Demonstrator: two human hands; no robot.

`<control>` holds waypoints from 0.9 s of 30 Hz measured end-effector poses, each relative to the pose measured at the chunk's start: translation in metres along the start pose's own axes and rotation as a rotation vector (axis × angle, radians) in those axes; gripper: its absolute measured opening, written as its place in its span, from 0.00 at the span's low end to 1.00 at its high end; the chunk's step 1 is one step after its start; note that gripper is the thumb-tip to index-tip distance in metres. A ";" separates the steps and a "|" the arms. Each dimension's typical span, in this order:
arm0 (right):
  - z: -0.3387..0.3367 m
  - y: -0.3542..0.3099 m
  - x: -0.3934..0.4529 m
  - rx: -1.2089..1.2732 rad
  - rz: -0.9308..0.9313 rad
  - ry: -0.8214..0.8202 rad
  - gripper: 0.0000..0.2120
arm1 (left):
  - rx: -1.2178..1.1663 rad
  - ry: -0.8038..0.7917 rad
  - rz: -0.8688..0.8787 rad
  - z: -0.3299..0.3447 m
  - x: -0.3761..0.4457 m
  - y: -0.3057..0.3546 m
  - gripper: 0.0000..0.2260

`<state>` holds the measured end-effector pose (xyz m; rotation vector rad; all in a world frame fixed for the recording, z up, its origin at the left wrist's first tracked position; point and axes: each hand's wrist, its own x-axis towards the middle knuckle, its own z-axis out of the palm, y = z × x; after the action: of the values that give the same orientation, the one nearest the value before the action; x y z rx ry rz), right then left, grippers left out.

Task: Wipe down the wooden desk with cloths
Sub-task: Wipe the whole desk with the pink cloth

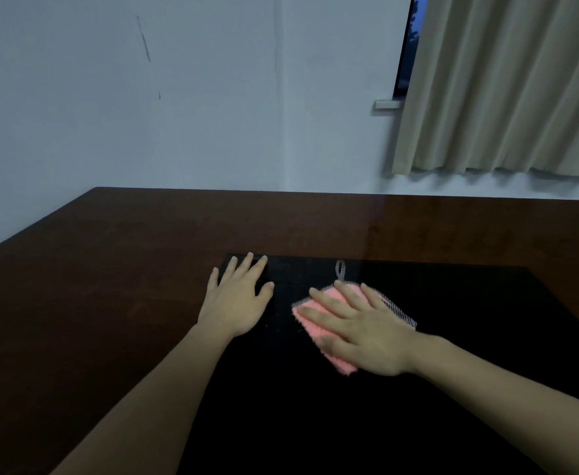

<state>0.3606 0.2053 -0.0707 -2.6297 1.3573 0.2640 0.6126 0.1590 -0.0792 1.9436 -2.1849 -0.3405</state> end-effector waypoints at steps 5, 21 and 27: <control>-0.007 0.006 0.018 0.023 0.038 0.014 0.26 | 0.053 -0.051 -0.027 0.001 0.002 0.003 0.28; -0.017 -0.004 0.080 0.036 0.096 0.028 0.27 | -0.050 0.005 0.025 -0.018 -0.007 -0.020 0.26; -0.005 -0.029 0.046 0.013 -0.013 0.030 0.29 | -0.006 -0.030 -0.072 -0.034 -0.029 -0.065 0.25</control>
<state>0.4111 0.1841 -0.0745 -2.6420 1.3456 0.2141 0.6874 0.1793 -0.0658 2.0303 -2.1336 -0.3893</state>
